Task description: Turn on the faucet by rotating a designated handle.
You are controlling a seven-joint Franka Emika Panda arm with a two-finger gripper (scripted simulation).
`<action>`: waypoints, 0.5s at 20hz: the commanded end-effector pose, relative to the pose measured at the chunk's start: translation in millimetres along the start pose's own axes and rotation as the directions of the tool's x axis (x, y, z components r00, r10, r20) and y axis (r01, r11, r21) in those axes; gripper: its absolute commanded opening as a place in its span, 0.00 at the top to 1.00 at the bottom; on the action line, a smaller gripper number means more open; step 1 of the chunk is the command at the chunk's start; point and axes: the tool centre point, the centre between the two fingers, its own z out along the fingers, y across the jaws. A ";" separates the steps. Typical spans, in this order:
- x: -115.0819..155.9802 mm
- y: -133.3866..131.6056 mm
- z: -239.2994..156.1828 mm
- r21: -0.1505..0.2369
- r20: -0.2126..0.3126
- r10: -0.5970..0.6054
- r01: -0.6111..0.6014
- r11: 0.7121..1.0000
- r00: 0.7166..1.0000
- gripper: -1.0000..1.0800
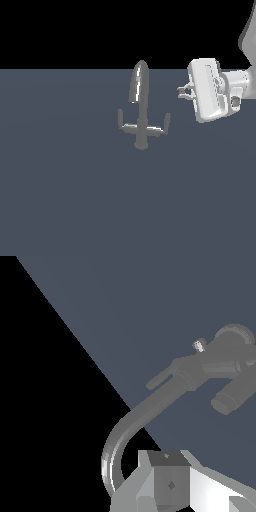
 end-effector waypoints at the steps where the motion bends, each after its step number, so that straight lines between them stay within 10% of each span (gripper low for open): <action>1: 16.2 10.2 4.5 0.065 0.025 0.028 -0.029 0.997 0.999 1.00; 10: 58.4 38.5 23.6 0.229 0.098 0.098 -0.118 0.966 0.990 1.00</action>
